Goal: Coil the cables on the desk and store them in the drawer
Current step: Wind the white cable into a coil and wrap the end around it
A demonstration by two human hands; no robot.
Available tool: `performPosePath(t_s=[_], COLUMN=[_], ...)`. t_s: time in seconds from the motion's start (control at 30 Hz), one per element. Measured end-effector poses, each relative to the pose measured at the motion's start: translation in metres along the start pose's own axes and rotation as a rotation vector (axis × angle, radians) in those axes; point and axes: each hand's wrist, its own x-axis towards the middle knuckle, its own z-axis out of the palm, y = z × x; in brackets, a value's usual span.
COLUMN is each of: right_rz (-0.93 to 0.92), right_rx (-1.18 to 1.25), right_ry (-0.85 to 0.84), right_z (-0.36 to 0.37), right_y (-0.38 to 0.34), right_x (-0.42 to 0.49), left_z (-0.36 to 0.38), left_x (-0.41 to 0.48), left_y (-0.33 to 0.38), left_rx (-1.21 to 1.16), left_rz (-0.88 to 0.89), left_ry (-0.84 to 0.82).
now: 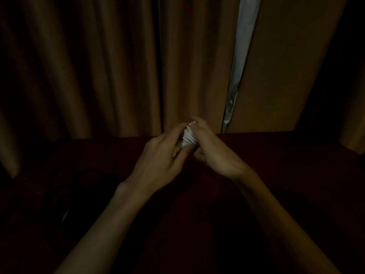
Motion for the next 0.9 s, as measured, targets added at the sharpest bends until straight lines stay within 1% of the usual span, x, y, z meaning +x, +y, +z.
performPosePath(t_s=[0.1, 0.17, 0.3, 0.4, 0.47, 0.53, 0.6, 0.67, 0.77, 0.8, 0.83, 0.9], right_rz=[0.017, -0.019, -0.113, -0.201, -0.249, -0.277, -0.317, -0.314, -0.245, -0.229, -0.213, -0.158], right_rx=[0.224, 0.262, 0.226, 0.110, 0.058, 0.010, -0.094, -0.142, -0.019, -0.002, 0.012, 0.047], right_ry=[0.015, 0.028, -0.003, 0.086, 0.145, 0.178, 0.191, 0.129, -0.076, -0.114, -0.127, -0.069], right_z=[0.000, -0.002, -0.011, -0.013, -0.009, -0.004, -0.001, -0.001, -0.007, -0.010, -0.011, -0.013], right_y=[0.000, 0.002, 0.003, 0.003, 0.003, 0.004, 0.007, 0.009, 0.006, 0.005, 0.004, 0.004], right_x=[0.003, 0.002, -0.002, -0.002, -0.001, 0.000, 0.001, 0.002, -0.003, -0.004, -0.006, -0.005], left_z=[0.002, 0.003, 0.000, 0.000, 0.004, 0.008, 0.010, 0.010, 0.007, 0.005, 0.004, 0.002], left_x=[0.001, 0.003, 0.006, 0.009, 0.010, 0.011, 0.012, 0.013, 0.015, 0.015, 0.015, 0.015], left_y=[0.006, 0.008, 0.009, 0.013, 0.017, 0.023, 0.025, 0.024, 0.019, 0.018, 0.017, 0.018], left_rx=[-0.152, -0.326, -0.724, -0.946, -0.990, -0.971, -0.941, -0.932, -0.948, -0.973, -1.003, -1.074], left_rz=[-0.120, -0.225, -0.387, -0.521, -0.578, -0.625, -0.663, -0.684, -0.712, -0.719, -0.719, -0.689], left_ry=[0.063, 0.053, -0.039, -0.097, -0.095, -0.048, 0.004, 0.051, 0.105, 0.109, 0.106, 0.098])
